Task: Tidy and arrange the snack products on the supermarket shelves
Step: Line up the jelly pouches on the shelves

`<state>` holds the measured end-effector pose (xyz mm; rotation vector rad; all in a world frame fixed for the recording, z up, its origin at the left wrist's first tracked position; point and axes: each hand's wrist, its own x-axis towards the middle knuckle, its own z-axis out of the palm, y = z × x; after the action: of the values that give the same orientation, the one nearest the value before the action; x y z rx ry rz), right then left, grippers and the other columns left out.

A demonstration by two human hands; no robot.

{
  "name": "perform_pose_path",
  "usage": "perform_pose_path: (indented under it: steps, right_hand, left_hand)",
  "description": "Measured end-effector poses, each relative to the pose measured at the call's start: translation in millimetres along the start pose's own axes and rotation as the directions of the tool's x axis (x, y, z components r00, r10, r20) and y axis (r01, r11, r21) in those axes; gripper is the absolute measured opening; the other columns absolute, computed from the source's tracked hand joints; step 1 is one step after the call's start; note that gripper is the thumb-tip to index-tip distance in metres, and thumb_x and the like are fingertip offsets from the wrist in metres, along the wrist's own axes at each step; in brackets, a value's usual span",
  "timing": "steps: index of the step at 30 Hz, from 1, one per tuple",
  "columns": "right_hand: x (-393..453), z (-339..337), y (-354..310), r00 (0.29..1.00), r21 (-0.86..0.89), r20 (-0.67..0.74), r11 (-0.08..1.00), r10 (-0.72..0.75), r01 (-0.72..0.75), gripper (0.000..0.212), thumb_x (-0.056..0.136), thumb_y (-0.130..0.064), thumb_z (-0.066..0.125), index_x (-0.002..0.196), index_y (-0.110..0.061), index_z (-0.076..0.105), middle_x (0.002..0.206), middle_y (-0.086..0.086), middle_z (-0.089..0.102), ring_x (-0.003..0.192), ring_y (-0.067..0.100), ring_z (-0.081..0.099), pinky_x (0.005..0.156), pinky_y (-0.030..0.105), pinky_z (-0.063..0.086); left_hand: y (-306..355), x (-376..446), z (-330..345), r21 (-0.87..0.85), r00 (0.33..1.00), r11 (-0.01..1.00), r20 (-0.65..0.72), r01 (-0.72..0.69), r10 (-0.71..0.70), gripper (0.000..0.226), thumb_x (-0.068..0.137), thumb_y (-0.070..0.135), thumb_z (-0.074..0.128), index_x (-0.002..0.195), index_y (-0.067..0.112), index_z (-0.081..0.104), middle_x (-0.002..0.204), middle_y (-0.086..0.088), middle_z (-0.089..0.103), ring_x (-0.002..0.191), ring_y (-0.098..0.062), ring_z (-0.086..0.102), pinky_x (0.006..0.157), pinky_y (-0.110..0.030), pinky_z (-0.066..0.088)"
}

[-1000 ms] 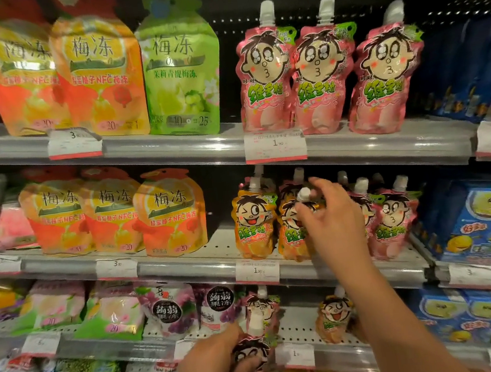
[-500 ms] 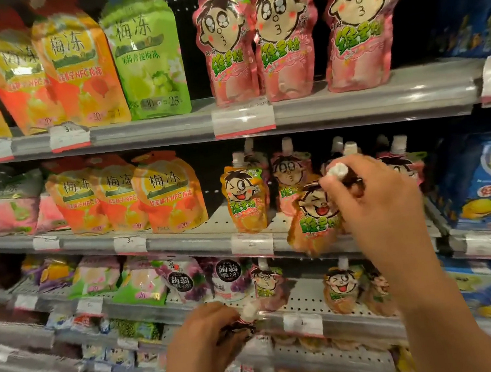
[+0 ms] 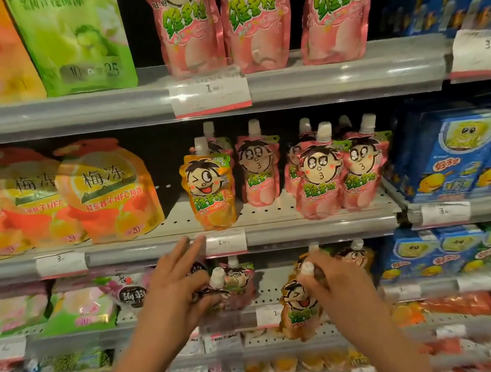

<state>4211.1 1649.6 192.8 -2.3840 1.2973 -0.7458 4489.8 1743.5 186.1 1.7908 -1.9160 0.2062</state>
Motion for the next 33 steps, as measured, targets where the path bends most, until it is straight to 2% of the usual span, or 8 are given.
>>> perform_pose_path:
  steps: [4,11,13,18,21,24,29,33]
  right_hand:
    - [7,30,-11,0.997,0.035,-0.028,0.996,0.078,-0.077,0.014,0.098,-0.032,0.062,0.086,-0.028,0.057,0.058,-0.006,0.057,0.066,0.005,0.059,0.052,0.022,0.041]
    - [25,71,-19,0.98,-0.009,-0.135,0.989,0.144,-0.147,0.016,0.1,-0.028,0.061,0.084,-0.028,0.056,0.061,-0.009,0.058,0.054,0.008,0.056,0.048,0.023,0.039]
    - [29,80,-17,0.98,-0.048,-0.127,0.986,0.151,-0.158,0.02,0.099,-0.029,0.062,0.081,-0.028,0.053,0.061,-0.012,0.056,0.053,0.004,0.054,0.047,0.019,0.036]
    - [31,93,-18,0.979,-0.081,-0.166,0.987,0.123,-0.138,0.029,0.094,-0.017,0.07,0.08,-0.03,0.049,0.054,-0.021,0.044,0.048,-0.002,0.052,0.045,0.011,0.036]
    - [33,96,-21,0.974,-0.057,-0.211,0.993,0.087,-0.101,0.033,0.091,-0.01,0.073,0.078,-0.029,0.049,0.053,-0.023,0.04,0.066,-0.013,0.058,0.051,0.005,0.038]
    - [37,101,-13,0.968,-0.089,-0.238,0.99,0.085,-0.109,0.024,0.094,-0.016,0.071,0.077,-0.024,0.055,0.057,-0.019,0.047,0.048,-0.002,0.051,0.043,0.01,0.033]
    - [42,107,-3,0.963,-0.079,-0.254,0.99,0.091,-0.115,0.015,0.098,-0.023,0.065,0.084,-0.019,0.062,0.067,-0.009,0.062,0.055,0.01,0.056,0.048,0.03,0.046]
    - [45,106,-6,0.962,-0.057,-0.232,0.986,0.143,-0.16,0.012,0.094,-0.022,0.07,0.086,-0.015,0.066,0.073,-0.004,0.064,0.06,0.016,0.057,0.05,0.025,0.034]
  left_hand:
    - [-24,-1,12,0.005,0.998,0.998,0.0,-0.056,0.056,0.046,0.062,0.028,0.095,0.07,0.03,0.05,0.164,0.009,0.027,0.15,-0.031,0.028,0.113,-0.062,0.03]
    - [-37,8,23,-0.005,0.987,0.989,-0.07,-0.148,0.148,0.052,0.033,0.022,0.103,0.062,0.025,0.06,0.148,-0.008,0.053,0.145,-0.032,0.031,0.105,-0.067,0.03]
    - [-37,8,24,-0.015,0.988,0.989,-0.064,-0.145,0.144,0.048,0.035,0.028,0.103,0.062,0.026,0.064,0.148,-0.009,0.053,0.149,-0.026,0.021,0.11,-0.063,0.032]
    - [-30,1,20,-0.059,0.991,0.992,-0.084,-0.108,0.103,0.046,0.043,0.024,0.102,0.07,0.022,0.065,0.152,-0.005,0.049,0.141,-0.039,0.041,0.105,-0.066,0.029]
    - [-31,0,22,-0.075,0.989,0.992,-0.111,-0.105,0.096,0.045,0.047,0.02,0.101,0.071,0.021,0.063,0.155,-0.004,0.047,0.142,-0.04,0.039,0.106,-0.068,0.029]
    - [-31,-1,24,-0.07,0.989,0.992,-0.109,-0.107,0.099,0.046,0.046,0.015,0.101,0.069,0.022,0.062,0.156,-0.004,0.045,0.143,-0.04,0.038,0.106,-0.07,0.032]
    - [-31,1,27,-0.035,0.987,0.993,-0.116,-0.117,0.112,0.045,0.046,0.016,0.101,0.061,0.022,0.059,0.154,-0.005,0.048,0.144,-0.037,0.037,0.107,-0.067,0.035]
    - [-44,3,41,-0.033,0.978,0.983,-0.109,-0.179,0.175,0.056,0.037,0.019,0.101,0.059,0.029,0.051,0.157,-0.002,0.042,0.156,-0.019,0.007,0.118,-0.046,0.018]
